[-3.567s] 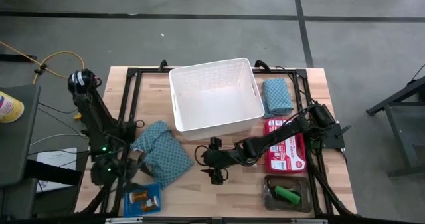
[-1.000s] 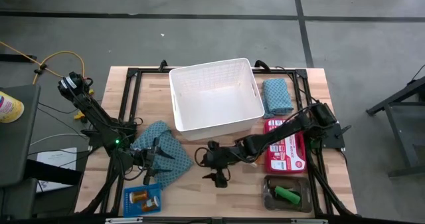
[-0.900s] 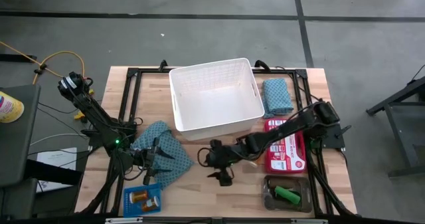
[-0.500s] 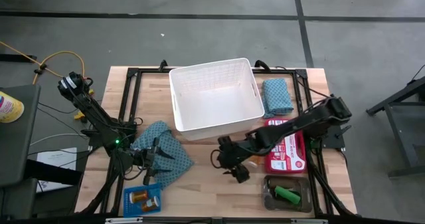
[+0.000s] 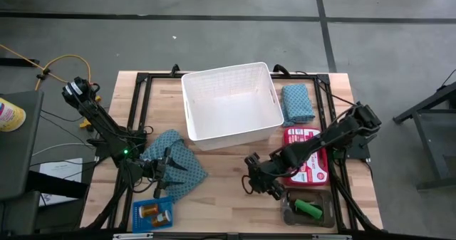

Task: Pick & place medical supplies in basket/bin
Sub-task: Put the orange pill bottle into the blue bin

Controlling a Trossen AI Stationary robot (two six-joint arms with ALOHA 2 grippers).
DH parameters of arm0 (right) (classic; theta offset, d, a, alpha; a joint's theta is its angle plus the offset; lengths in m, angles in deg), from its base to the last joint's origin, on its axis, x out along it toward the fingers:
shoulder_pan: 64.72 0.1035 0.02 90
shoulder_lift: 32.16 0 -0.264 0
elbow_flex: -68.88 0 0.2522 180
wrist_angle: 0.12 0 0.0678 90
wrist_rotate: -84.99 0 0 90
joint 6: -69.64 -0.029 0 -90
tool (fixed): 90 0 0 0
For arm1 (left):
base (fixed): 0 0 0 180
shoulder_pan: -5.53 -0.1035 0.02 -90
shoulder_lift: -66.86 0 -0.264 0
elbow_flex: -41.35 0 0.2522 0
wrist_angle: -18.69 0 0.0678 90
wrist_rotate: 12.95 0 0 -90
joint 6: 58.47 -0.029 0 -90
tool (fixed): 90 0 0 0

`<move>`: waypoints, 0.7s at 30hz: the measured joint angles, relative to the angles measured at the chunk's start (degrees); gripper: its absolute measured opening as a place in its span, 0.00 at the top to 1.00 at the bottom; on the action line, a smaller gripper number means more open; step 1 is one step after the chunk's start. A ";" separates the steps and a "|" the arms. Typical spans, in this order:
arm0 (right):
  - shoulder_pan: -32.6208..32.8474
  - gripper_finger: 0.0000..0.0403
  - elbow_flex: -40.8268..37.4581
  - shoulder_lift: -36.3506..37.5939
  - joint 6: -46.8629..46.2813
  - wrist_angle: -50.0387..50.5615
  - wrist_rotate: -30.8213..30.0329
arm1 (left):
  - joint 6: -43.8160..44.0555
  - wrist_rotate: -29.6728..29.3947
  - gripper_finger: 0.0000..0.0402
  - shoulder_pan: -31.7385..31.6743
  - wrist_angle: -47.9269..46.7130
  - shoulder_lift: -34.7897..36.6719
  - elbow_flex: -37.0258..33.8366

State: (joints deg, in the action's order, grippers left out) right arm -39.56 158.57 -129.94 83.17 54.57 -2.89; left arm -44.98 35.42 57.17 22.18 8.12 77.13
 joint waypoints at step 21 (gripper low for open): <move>-1.65 0.34 -3.79 -0.04 4.02 2.78 0.37 | -0.01 0.00 0.45 0.01 -0.04 0.00 0.00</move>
State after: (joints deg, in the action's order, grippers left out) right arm -41.21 154.78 -129.98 87.19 57.35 -2.52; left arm -44.98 35.42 57.18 22.14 8.12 77.13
